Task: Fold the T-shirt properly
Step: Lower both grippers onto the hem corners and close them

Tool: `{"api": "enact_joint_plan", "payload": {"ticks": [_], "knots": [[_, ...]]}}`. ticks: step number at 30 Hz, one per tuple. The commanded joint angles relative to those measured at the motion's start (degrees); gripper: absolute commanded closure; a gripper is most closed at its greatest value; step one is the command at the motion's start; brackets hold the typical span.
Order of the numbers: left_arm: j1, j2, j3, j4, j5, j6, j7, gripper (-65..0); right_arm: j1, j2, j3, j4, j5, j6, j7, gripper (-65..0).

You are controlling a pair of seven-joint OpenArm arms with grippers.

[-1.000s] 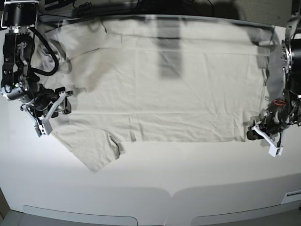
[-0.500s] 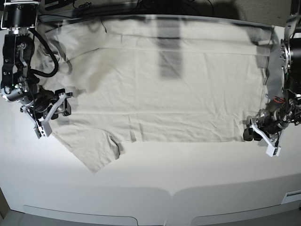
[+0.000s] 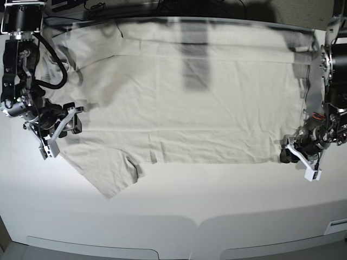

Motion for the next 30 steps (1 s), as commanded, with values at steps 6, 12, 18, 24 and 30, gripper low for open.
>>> {"api": "enact_joint_plan", "payload": {"ticks": [6, 12, 18, 24, 30], "knots": [[-0.22, -1.07, 0.15, -0.07, 0.79, 0.07, 3.10, 0.0, 1.88, 0.96, 0.48, 0.83, 0.39, -0.04, 1.11, -28.4], [-0.22, -1.29, 0.15, -0.07, -3.15, 0.07, 3.06, 0.0, 1.90, 0.96, 0.48, 0.81, 0.33, 0.17, 4.24, -28.4], [-0.22, -1.27, 0.15, -0.07, -7.10, 0.07, 3.08, 0.0, 5.66, 1.16, 0.00, -1.70, -1.16, 2.91, 6.51, -28.4], [-0.20, -1.27, 0.15, -0.07, -7.10, 0.07, 3.56, 0.0, 20.94, 2.71, -8.17, -17.20, 0.66, 2.91, 3.67, -28.4], [-0.20, -0.96, 0.15, -0.07, -7.15, 0.07, 3.50, 0.0, 38.34, 2.47, -21.35, -37.29, 0.59, 2.93, 1.22, -28.4]]}}
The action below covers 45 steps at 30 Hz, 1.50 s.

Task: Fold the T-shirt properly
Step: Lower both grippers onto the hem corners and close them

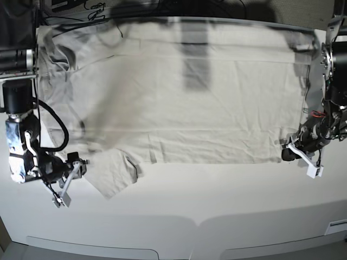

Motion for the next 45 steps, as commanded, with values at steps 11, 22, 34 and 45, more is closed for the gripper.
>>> {"api": "enact_joint_plan", "payload": {"ticks": [11, 22, 34, 45], "knots": [[-0.83, -0.61, 0.09, 0.31, 0.98, 0.49, 1.68, 0.0, 13.81, 0.48, -3.41, -23.19, -3.89, 5.20, 11.23, -29.8], [-0.85, -0.61, 0.09, 0.31, 0.98, 0.49, 1.68, 0.0, 13.75, -1.57, -3.41, -33.18, -13.49, 5.70, 22.05, -34.1], [-0.85, -0.61, 0.09, 0.31, 1.01, 0.49, 1.68, 0.0, 13.77, -3.19, -3.41, -40.54, -16.98, 5.70, 23.82, -34.1], [-0.85, -0.61, 0.09, 0.31, 1.01, 0.49, 1.68, 0.0, 14.34, -2.27, -3.41, -42.03, -16.70, 6.80, 21.79, -24.2]]}}
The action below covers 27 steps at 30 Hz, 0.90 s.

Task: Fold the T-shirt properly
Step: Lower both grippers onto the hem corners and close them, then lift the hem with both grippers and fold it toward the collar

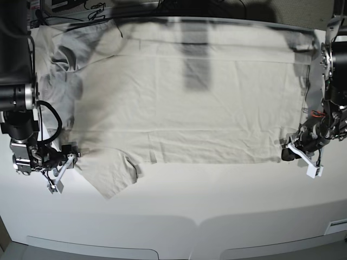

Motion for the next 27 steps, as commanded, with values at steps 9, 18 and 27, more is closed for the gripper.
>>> {"api": "enact_joint_plan", "payload": {"ticks": [9, 18, 27], "knots": [[-0.90, -0.66, 0.11, 0.26, 1.05, 0.49, 1.68, 0.0, 5.05, 2.16, 0.04, 0.13, 0.07, -0.07, 1.09, -34.3], [-0.90, -0.66, 0.11, 0.26, 1.07, 0.49, 1.68, 0.0, 1.20, 2.27, 0.04, 0.09, 0.02, -0.09, 2.01, -34.3], [-0.90, -0.66, 0.11, 0.26, 1.09, 0.49, 1.73, 0.0, -0.61, 2.16, 0.04, 0.07, -0.35, -0.37, 1.86, -34.0]]}}
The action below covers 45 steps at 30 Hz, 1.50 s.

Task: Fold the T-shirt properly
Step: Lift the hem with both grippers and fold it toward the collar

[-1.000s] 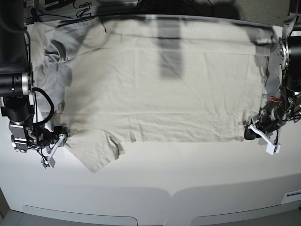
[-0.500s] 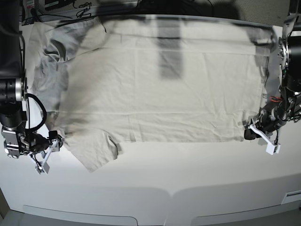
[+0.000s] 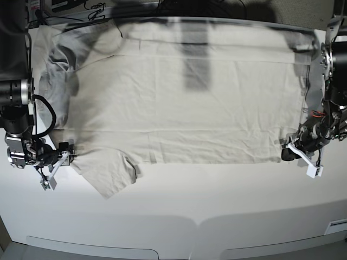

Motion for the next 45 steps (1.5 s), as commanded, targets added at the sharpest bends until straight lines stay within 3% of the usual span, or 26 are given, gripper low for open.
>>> {"api": "enact_joint_plan", "payload": {"ticks": [1, 11, 18, 22, 27, 31, 33, 39, 45], "knots": [[-0.90, -0.66, 0.11, 0.26, 0.94, 0.49, 1.73, 0.0, 1.11, 0.52, 0.02, 0.20, -1.25, -0.35, -2.14, -34.0], [-0.90, -0.66, 0.11, 0.26, 0.94, 0.49, 1.73, 0.0, 1.11, 0.55, 0.02, 0.20, -1.25, 0.98, -6.80, -13.6], [-0.90, -0.66, 0.11, 0.26, 0.92, 0.49, 1.68, 0.0, 1.16, 0.55, 0.02, 0.20, -1.25, 0.94, -5.97, 0.0], [-0.92, -0.68, 0.11, 0.26, 0.85, 0.49, -0.79, 0.0, 1.84, 0.55, 0.02, 0.20, -0.28, 0.94, -2.12, 0.0], [-1.31, -1.31, 0.00, 0.44, -0.59, 0.49, -7.80, 0.0, 5.20, 0.57, 0.02, 0.26, 3.50, 0.98, -2.78, 0.0], [-2.84, -2.25, 0.00, 0.44, -1.31, 1.57, -6.51, 0.0, 8.76, 0.55, 0.02, 0.31, 3.52, 1.31, -3.15, 0.0], [-3.26, -2.89, 0.00, 0.44, -2.29, 1.99, -5.20, 0.0, 9.86, 0.55, 0.02, 0.37, 4.48, 3.29, -3.69, 0.0], [-3.13, -6.67, 0.00, 0.48, -9.11, 1.92, -3.15, 0.0, 10.29, 0.70, 0.02, 0.85, 9.62, 3.29, -4.83, 0.0], [-3.13, -10.25, 0.00, 0.48, -13.99, 1.84, 1.40, 0.0, 10.27, 1.20, 0.02, 1.01, 10.95, 3.29, -6.91, 0.0]]}}
